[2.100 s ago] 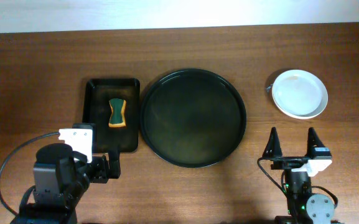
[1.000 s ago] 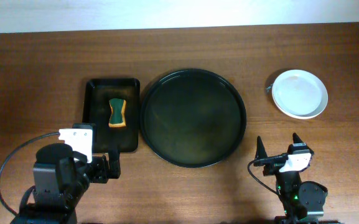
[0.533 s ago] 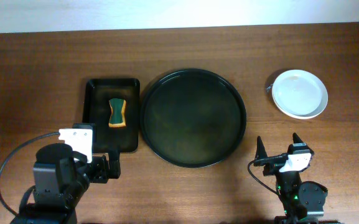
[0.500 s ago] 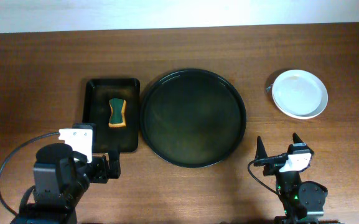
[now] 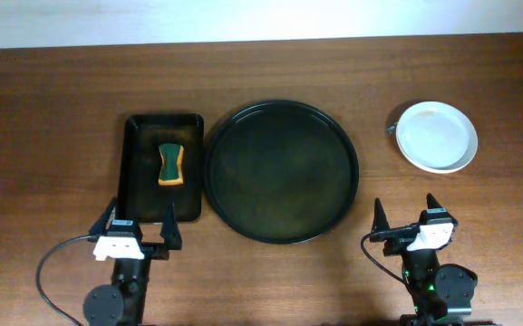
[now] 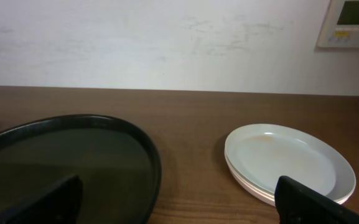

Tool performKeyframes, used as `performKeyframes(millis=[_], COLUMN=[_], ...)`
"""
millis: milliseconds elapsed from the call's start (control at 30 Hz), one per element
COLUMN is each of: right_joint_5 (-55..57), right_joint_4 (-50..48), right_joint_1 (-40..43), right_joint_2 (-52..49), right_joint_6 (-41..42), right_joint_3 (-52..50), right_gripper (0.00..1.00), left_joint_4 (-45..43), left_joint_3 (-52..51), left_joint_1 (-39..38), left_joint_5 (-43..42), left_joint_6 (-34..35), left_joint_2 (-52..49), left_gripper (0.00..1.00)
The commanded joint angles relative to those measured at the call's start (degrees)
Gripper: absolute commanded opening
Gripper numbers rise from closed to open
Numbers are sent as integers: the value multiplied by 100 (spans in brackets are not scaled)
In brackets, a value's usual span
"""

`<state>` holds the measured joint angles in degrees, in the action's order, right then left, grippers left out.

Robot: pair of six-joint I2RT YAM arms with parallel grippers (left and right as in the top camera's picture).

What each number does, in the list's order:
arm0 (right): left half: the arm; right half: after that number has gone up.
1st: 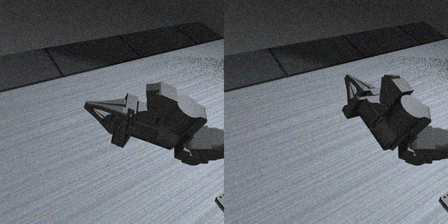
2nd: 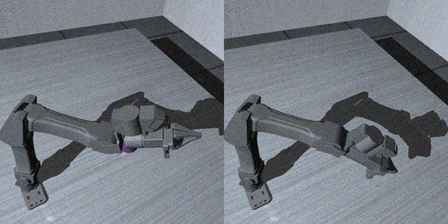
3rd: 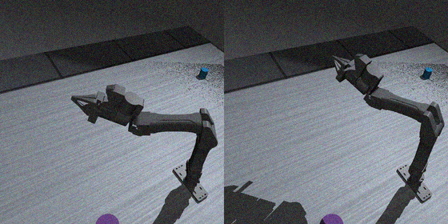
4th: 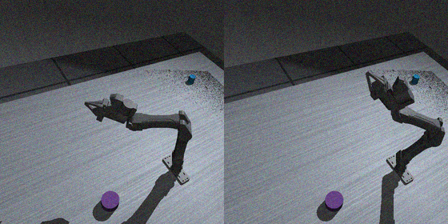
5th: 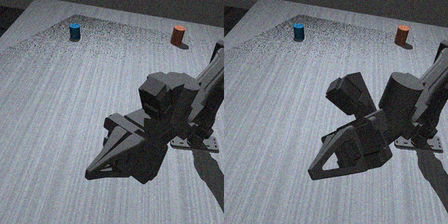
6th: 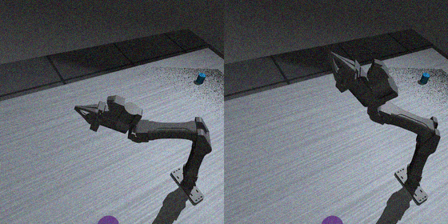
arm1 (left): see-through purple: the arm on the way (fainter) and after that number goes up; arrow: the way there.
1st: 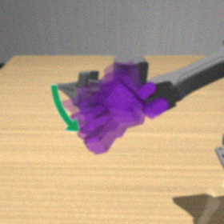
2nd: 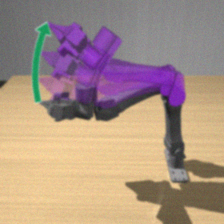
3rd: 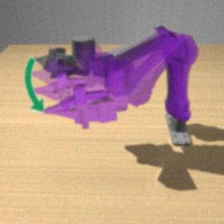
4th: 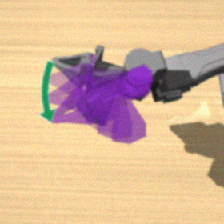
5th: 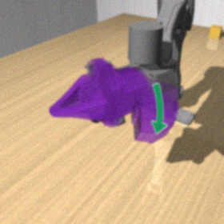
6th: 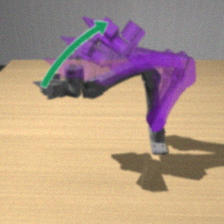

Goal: Clean dirty plates on tray and stack at the side

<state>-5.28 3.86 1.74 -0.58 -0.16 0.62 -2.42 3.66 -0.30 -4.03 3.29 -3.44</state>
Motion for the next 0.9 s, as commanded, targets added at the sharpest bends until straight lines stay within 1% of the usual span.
performKeyframes(millis=[0, 67, 167, 200, 867], right_joint_5=[-31, -33, -31, -31, -31], right_joint_4=[24, 24, 24, 24, 24], right_joint_1=[26, 26, 26, 26, 26], right_joint_2=[39, 39, 39, 39, 39], right_joint_6=[20, 20, 20, 17, 20], right_joint_3=[-31, -31, -31, -31, -31], right_gripper=[99, 99, 99, 99, 98], left_joint_4=[-177, -186, 603, 684, 684], left_joint_3=[-197, -297, -319, -319, -317], left_joint_1=[26, 26, 26, 24, 26], left_joint_5=[413, 428, 243, 164, 170], left_joint_6=[-59, -269, -267, -267, -269], left_joint_2=[319, 319, 319, 319, 315], left_gripper=[99, 99, 99, 99, 99])
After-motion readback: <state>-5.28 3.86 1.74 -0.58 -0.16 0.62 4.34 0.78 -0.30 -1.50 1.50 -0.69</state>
